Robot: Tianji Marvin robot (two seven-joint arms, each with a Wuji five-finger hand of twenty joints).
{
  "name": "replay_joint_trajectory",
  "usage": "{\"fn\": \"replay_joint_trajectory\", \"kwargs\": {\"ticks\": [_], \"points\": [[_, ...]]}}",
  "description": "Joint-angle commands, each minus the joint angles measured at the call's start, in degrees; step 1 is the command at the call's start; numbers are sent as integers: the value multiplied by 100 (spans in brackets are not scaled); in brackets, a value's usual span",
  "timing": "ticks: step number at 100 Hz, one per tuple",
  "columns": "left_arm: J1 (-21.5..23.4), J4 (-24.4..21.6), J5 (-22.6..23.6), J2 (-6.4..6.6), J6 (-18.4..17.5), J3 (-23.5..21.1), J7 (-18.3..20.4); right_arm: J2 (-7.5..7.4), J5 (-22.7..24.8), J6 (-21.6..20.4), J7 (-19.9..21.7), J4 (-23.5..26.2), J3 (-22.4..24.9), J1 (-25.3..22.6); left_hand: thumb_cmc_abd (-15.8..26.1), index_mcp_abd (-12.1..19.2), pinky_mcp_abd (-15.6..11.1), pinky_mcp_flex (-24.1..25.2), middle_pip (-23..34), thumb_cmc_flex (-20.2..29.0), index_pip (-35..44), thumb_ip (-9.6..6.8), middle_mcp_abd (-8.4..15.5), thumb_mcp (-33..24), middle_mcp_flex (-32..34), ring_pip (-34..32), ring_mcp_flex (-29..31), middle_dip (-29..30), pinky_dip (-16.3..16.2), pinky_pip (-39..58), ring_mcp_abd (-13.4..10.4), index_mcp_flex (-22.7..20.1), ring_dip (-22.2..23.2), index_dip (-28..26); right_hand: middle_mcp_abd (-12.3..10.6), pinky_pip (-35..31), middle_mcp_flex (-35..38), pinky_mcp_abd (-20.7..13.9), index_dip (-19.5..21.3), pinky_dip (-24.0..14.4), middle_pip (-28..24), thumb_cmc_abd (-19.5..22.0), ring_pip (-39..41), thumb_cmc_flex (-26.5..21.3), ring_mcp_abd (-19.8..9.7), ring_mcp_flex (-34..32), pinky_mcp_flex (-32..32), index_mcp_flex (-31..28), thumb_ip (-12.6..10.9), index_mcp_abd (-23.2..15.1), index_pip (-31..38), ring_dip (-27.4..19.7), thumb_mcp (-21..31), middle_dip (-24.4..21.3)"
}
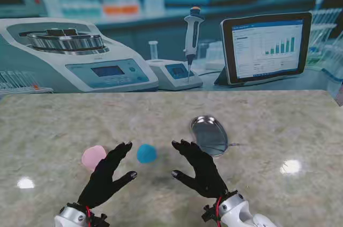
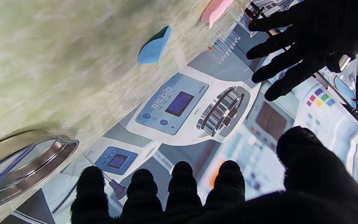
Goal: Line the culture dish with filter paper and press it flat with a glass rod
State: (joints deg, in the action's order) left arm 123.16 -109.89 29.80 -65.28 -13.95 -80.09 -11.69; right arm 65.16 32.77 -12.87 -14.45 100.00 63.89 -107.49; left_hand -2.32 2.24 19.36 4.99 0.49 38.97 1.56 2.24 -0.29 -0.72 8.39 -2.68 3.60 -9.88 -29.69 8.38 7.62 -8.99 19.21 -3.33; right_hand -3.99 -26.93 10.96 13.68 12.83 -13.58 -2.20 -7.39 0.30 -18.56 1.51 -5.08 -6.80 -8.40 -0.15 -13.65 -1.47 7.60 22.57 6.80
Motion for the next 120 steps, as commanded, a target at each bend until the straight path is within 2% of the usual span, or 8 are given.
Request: {"fn": "replay_joint_trajectory", "kwargs": {"ticks": [1,38,44,63,69,74,87,120], "points": [[42,-2,-11,-13,-28,8,-8,9,-1,-5,11,-11,-22,-35,180,188,-208,57,-128,-67,-173,-140,202,138,-222,106,-180,136,38,-335,-251,11,-85,87,-267,115,-187,-42,-111,-81,120,118,-114,114,-155,123,-66,-82,133,-137,-83,-5,55,72],[41,-1,-20,-18,-15,6,-25,22,-18,-11,-32,-20,19,-50,158,178,-213,50,-91,-2,-71,-152,172,118,-207,85,-175,64,109,-348,-262,-24,-91,18,-224,35,-144,-27,-42,-235,7,113,-74,-8,-145,101,-57,-82,126,-119,-9,122,63,180],[20,-8,-33,-16,7,5,-6,25,-32,-12,-42,-10,39,-68,153,177,-215,49,-83,18,-30,-156,172,113,-204,79,-172,40,116,-347,-264,-44,-84,-3,-206,-22,-164,-26,116,-335,-94,118,-50,-103,-144,98,-74,-49,127,-117,42,215,0,229],[-53,-40,27,14,-13,-67,132,32,19,-15,-111,33,72,-115,168,157,-206,53,-49,143,345,-159,147,117,-192,55,-180,-173,144,-323,-248,-22,-22,-210,-198,-61,-138,-21,213,-383,-128,101,-23,-241,-141,61,-55,-50,98,-124,49,247,22,233],[-68,-69,122,33,11,-137,209,35,38,-10,-139,38,68,-121,182,138,-200,57,-2,158,490,-160,131,121,-185,22,-181,-295,123,-294,-230,-36,41,-286,-186,-80,-133,-16,247,-400,-146,94,-9,-274,-133,53,-50,-50,92,-122,54,257,22,237],[-75,-111,213,61,88,-214,341,35,38,-7,-135,39,69,-118,181,85,-182,91,86,154,973,-164,94,121,-177,-81,-195,-655,-67,-156,-205,-15,364,-542,-180,-100,-136,-17,279,-415,-157,94,1,-305,-129,55,-43,-45,85,-126,56,265,24,239],[-141,-146,294,109,180,-346,605,35,13,5,-116,33,82,-106,137,61,-136,41,236,206,1270,-161,40,116,-176,-164,-114,-1162,-288,-53,-151,-12,726,-688,-159,-157,-134,-23,367,-456,-190,85,36,-389,-130,40,-40,-39,63,-138,65,282,32,245],[-671,52,1216,210,551,-630,849,45,-30,19,-130,60,133,-137,97,57,-116,-8,188,202,1220,-153,47,109,-169,-151,-80,-1235,-347,-41,-134,6,801,-657,-144,-290,-130,-21,581,-529,-261,90,102,-459,-119,30,-36,-22,41,-144,68,302,4,261]]}}
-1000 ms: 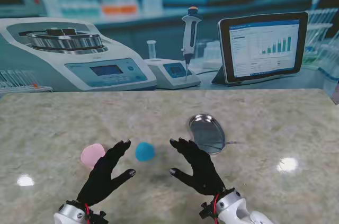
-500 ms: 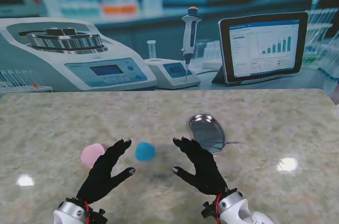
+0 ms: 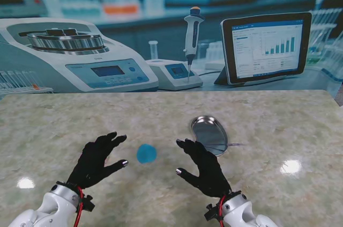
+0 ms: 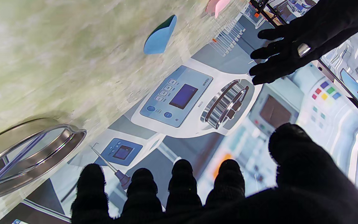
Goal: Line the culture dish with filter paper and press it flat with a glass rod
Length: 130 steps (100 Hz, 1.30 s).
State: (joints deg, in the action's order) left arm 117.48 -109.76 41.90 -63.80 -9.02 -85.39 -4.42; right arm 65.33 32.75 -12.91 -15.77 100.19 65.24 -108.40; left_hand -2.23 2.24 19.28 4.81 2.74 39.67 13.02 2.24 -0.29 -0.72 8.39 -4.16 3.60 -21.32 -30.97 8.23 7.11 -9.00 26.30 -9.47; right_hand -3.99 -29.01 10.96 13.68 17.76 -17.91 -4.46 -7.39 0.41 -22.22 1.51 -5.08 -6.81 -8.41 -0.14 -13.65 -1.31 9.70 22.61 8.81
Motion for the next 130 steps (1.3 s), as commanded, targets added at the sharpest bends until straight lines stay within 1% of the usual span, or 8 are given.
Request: {"fn": "replay_joint_trajectory", "kwargs": {"ticks": [1,57,66,71,92,105,120,130], "points": [[-120,50,23,66,69,-107,134,29,-31,22,5,43,-1,-46,84,55,-114,12,-37,135,71,-153,45,108,-169,0,-82,-91,-220,-27,-84,7,92,-42,-141,-85,-129,-20,94,-98,-36,86,93,-98,-119,30,-37,-22,39,-143,53,93,1,61],[-764,622,1343,278,730,-274,889,23,-72,18,56,125,72,-112,2,41,-96,-51,-17,181,14,-135,90,114,-150,12,-35,-132,-253,-31,-99,1,81,-8,-127,-234,-123,-11,416,-134,-109,55,155,-143,-102,20,-40,-5,36,-170,76,102,-19,80],[-853,713,1435,307,849,-216,1054,23,-66,15,53,132,81,-119,-64,34,-91,-68,-8,198,20,-126,92,112,-146,11,-24,-143,-255,-30,-98,-9,82,-10,-130,-255,-127,-7,477,-134,-117,52,164,-149,-94,20,-41,0,36,-167,78,104,-19,81],[-893,757,1478,321,905,-178,1137,24,-68,18,51,136,85,-122,-89,28,-77,-83,-13,199,28,-120,-68,113,-164,8,-11,-144,-257,-27,-99,-12,83,-14,-129,-263,-122,-7,503,-133,-121,52,169,-157,-98,17,-43,2,35,-173,78,105,-16,82],[-1029,888,1625,373,1062,-33,1439,23,-66,28,56,149,89,-129,-241,-7,-61,-137,-25,38,34,-55,-24,190,-173,9,11,-142,-258,-19,-94,7,80,-19,-125,-294,-123,1,606,-128,-135,46,182,-175,-94,18,-45,10,35,-172,74,107,-17,86],[-1148,1029,1739,388,1151,74,1454,23,-66,31,59,158,92,-135,-352,-76,189,-370,-158,-196,-749,-11,-1,140,-170,23,92,144,-216,63,33,38,3,376,-122,-312,-122,0,652,-123,-144,45,191,-184,-91,17,-45,15,34,-166,61,110,-19,89],[-1290,1211,1730,390,1259,180,1406,24,-67,33,54,166,98,-141,-551,-119,413,-593,-150,-212,-876,32,11,155,-172,-1,238,253,-293,386,168,38,-10,327,-120,-328,-121,3,690,-118,-151,38,204,-200,-84,15,-46,14,27,-173,54,114,-11,91],[-1390,1339,1695,397,1310,247,1429,23,-67,34,56,170,98,-144,-601,-166,421,-702,-90,-167,-926,30,0,118,-175,-71,378,200,-343,750,174,37,38,253,-123,-339,-120,7,720,-114,-157,36,258,-209,-49,-35,-44,14,25,-172,54,133,-8,93]]}}
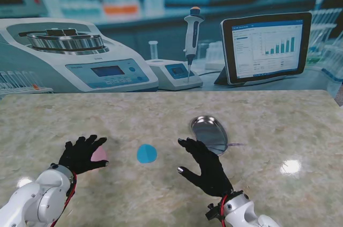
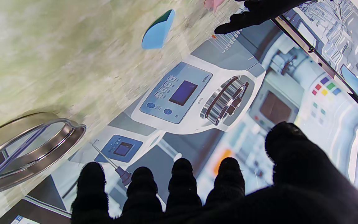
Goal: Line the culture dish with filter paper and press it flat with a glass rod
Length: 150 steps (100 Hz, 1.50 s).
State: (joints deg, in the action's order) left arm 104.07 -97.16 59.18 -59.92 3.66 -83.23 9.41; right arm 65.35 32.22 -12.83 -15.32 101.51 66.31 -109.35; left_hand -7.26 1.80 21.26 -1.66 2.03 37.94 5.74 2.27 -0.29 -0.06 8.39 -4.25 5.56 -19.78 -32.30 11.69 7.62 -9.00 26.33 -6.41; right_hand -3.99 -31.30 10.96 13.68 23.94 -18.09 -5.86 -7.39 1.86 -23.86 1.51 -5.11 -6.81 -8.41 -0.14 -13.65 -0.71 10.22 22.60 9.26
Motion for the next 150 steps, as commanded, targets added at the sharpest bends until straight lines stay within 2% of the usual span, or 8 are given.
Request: {"fn": "replay_joint_trajectory", "kwargs": {"ticks": [1,48,51,53,56,68,85,150], "points": [[-60,94,-36,10,46,38,49,21,-13,26,11,38,-10,-50,-98,-128,204,-64,-8,19,-188,24,-1,46,-181,-86,205,0,-216,516,121,35,65,-86,-118,-112,-122,7,105,-95,-17,31,121,-47,-45,-36,-44,14,24,-171,-6,83,-7,48],[-329,476,-21,29,219,291,21,19,-3,45,17,55,-15,-58,-483,-282,280,-307,85,163,100,35,-54,-191,-177,-1025,416,-537,-36,2457,242,16,327,-274,-125,-150,-122,7,243,-71,-26,25,172,-69,-53,-19,-51,24,14,-162,-7,49,5,47],[-330,480,-12,30,224,295,25,19,-4,46,17,56,-16,-58,-562,-301,273,-341,89,98,109,53,-59,-345,-177,-1150,416,-561,-23,2643,258,15,324,-268,-128,-151,-121,7,249,-69,-28,27,160,-75,-67,9,-51,24,13,-163,-8,43,8,47],[-332,485,-5,31,227,299,28,19,-6,46,18,56,-16,-58,-922,-312,271,-347,93,-669,129,250,-67,-1863,-180,-1245,426,-598,121,2815,265,15,307,-253,-123,-153,-121,7,254,-68,-29,24,167,-74,-53,-10,-52,25,13,-163,-9,45,7,48],[-337,497,4,33,230,308,29,18,-6,48,20,57,-17,-58,-1134,-332,265,-399,110,-1128,139,386,-70,-2806,-179,-1327,446,-627,112,2915,275,15,331,-255,-126,-154,-119,6,259,-67,-30,28,174,-76,-48,-19,-51,24,12,-161,-10,47,9,48],[-385,585,7,34,249,371,-13,16,-5,52,29,62,-19,-59,-1300,-477,177,-540,305,-1308,279,455,-111,-3276,-140,-1619,498,-863,131,3085,175,5,344,-298,-126,-159,-120,8,286,-61,-30,27,173,-83,-55,0,-52,26,9,-154,-8,42,12,47],[-455,684,22,39,267,447,-43,18,-1,58,21,65,-20,-61,-1397,-696,14,-742,467,-1332,487,480,-164,-3517,-100,-1888,566,-1125,155,3308,9,-28,372,-366,-126,-171,-120,3,319,-54,-32,27,167,-95,-55,-9,-50,27,4,-155,-11,35,14,46],[-498,720,150,56,255,512,-12,19,-8,62,18,73,-15,-66,-1544,-834,-317,-1436,756,-733,964,369,-267,-4056,6,-2633,1056,-1308,136,3945,-58,-19,594,-504,-128,-202,-118,3,410,-33,-42,29,202,-116,-50,-13,-50,31,-5,-147,-12,34,2,46]]}}
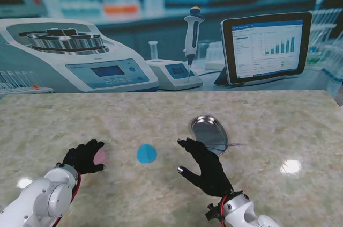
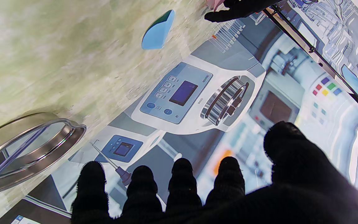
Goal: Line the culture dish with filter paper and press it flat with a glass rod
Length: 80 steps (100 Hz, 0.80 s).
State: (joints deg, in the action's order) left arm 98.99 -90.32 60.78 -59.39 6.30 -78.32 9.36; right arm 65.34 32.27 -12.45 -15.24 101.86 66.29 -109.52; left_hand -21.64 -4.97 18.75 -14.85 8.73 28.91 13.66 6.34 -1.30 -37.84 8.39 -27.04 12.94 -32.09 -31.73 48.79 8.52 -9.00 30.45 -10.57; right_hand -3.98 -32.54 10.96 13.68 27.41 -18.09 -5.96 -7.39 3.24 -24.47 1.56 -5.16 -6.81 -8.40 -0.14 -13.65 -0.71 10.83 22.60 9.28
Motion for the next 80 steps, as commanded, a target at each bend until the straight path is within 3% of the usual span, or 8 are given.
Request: {"fn": "replay_joint_trajectory", "kwargs": {"ticks": [1,26,57,80], "points": [[9,38,-11,2,-10,22,-16,20,-13,25,10,39,-12,-48,-110,-155,-76,-143,95,182,181,-41,-170,-290,13,-366,335,-76,78,249,-153,-22,185,-90,-126,-80,-120,3,65,-33,-31,30,64,-53,-54,-9,-50,31,-5,-146,-13,-27,1,43],[14,37,-14,-14,-42,-9,-162,20,-19,23,13,42,-9,-51,-202,-219,-211,-360,248,270,366,-59,-234,-600,57,-581,498,6,118,408,-224,-6,243,-150,-121,-99,-120,-1,97,-31,-35,37,68,-57,-58,-9,-49,33,-9,-151,-10,-30,-1,43],[69,-58,33,-28,-94,-88,-267,19,-15,24,17,44,-10,-50,-256,-272,-343,-483,315,250,445,-33,-302,-745,52,-1227,493,40,15,708,-265,6,660,-168,-117,-111,-121,1,132,-22,-35,34,68,-57,-60,-10,-51,36,-10,-150,-14,-33,-7,40],[101,-137,38,-36,-115,-146,-288,20,-15,19,12,42,-9,-49,-281,-298,-355,-510,325,258,458,-33,-331,-793,54,-1291,491,35,-11,744,-242,0,715,-171,-115,-117,-120,2,147,-14,-34,38,68,-59,-59,-10,-52,37,-13,-146,-18,-35,-7,39]]}}
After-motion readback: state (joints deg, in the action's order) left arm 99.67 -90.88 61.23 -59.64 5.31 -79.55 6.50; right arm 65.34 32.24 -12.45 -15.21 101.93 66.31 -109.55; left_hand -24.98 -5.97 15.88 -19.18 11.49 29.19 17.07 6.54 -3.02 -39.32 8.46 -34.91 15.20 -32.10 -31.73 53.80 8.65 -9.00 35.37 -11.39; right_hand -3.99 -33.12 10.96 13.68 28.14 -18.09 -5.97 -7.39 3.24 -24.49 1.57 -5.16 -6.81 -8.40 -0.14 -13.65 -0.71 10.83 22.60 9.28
